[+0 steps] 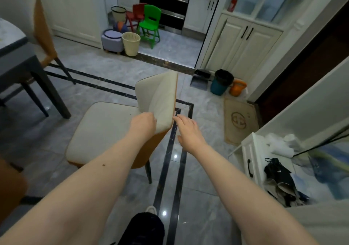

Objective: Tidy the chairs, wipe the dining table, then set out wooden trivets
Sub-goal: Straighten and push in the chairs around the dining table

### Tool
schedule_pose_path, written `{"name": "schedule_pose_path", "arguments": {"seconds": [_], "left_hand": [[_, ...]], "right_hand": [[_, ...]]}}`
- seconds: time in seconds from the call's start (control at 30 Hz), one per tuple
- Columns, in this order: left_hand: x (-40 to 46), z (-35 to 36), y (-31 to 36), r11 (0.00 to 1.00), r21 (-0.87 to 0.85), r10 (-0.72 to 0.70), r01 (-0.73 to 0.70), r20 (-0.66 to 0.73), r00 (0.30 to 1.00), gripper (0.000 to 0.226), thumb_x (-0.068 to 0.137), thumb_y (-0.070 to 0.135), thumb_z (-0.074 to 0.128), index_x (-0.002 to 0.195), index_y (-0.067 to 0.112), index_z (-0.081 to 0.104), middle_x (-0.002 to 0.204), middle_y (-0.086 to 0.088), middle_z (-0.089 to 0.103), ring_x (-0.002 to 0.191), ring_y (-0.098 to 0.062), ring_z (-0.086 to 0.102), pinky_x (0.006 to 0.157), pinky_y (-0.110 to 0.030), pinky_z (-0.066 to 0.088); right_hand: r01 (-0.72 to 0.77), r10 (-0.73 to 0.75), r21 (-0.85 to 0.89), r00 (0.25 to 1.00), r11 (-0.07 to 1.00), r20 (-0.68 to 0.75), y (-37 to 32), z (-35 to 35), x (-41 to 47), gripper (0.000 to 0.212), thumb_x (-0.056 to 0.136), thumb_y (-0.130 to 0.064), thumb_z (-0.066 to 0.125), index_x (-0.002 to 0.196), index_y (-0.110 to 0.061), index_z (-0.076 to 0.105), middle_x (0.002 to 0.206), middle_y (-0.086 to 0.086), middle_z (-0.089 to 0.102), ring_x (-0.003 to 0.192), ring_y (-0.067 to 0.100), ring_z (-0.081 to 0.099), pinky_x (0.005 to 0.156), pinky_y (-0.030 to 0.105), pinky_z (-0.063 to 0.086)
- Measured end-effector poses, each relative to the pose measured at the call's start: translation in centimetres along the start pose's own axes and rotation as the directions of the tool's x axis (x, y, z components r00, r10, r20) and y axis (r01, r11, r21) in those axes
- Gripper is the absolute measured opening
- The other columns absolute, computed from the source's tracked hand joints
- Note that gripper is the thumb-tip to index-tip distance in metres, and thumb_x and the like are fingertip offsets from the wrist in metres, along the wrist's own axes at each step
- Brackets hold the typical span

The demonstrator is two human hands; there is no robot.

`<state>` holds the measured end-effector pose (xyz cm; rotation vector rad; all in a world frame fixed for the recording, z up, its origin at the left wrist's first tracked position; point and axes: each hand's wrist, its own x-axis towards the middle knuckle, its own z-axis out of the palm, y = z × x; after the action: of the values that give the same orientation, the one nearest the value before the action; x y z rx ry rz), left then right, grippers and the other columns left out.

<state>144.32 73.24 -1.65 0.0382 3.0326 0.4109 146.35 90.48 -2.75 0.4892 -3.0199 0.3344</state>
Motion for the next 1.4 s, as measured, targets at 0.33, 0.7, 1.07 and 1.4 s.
{"name": "schedule_pose_path", "arguments": {"seconds": [0.33,0.7,1.07,1.4], "left_hand": [[9.8,2.9,3.3,0.946,-0.278,-0.132,0.168,0.144,0.981,0.047,0.100,0.048,0.029,0.105,0.010,0.056,0.101,-0.012,0.064,0.086,-0.024,0.058,0.073,-0.034,0.046],[15.4,4.4,3.3,0.855,-0.403,-0.198,0.327,0.328,0.924,0.055,0.092,0.057,0.043,0.118,0.011,0.058,0.114,-0.009,0.063,0.100,-0.024,0.059,0.091,-0.039,0.047],[15.2,5.2,8.1,0.763,-0.184,-0.550,0.620,0.319,0.772,0.065,0.076,0.044,0.072,0.129,0.018,0.046,0.125,-0.007,0.057,0.111,-0.025,0.055,0.090,-0.032,0.044],[13.3,7.0,9.1,0.770,-0.080,-0.626,0.633,0.097,0.774,0.042,0.089,0.041,0.057,0.122,0.017,0.047,0.120,-0.008,0.060,0.110,-0.028,0.057,0.091,-0.036,0.045]], "right_hand": [[0.107,-0.106,-0.013,0.991,0.994,0.081,6.6,0.0,11.1,0.084,0.081,0.011,0.051,0.152,-0.017,0.015,0.156,0.003,0.021,0.142,0.021,0.023,0.120,0.038,0.013],[0.407,-0.400,0.010,0.893,0.913,0.208,9.6,2.2,21.6,0.077,0.083,0.002,0.055,0.150,-0.016,0.020,0.154,0.006,0.024,0.141,0.024,0.021,0.119,0.038,0.006],[0.821,-0.733,-0.049,0.532,0.568,0.424,13.3,1.9,29.2,0.053,0.088,-0.011,0.057,0.138,-0.018,0.040,0.141,0.004,0.039,0.137,0.024,0.027,0.119,0.046,0.003],[0.926,-0.715,-0.076,0.337,0.370,0.613,11.0,2.5,32.6,0.042,0.090,-0.008,0.052,0.130,-0.019,0.045,0.131,0.008,0.050,0.123,0.029,0.046,0.109,0.044,0.027]]}}
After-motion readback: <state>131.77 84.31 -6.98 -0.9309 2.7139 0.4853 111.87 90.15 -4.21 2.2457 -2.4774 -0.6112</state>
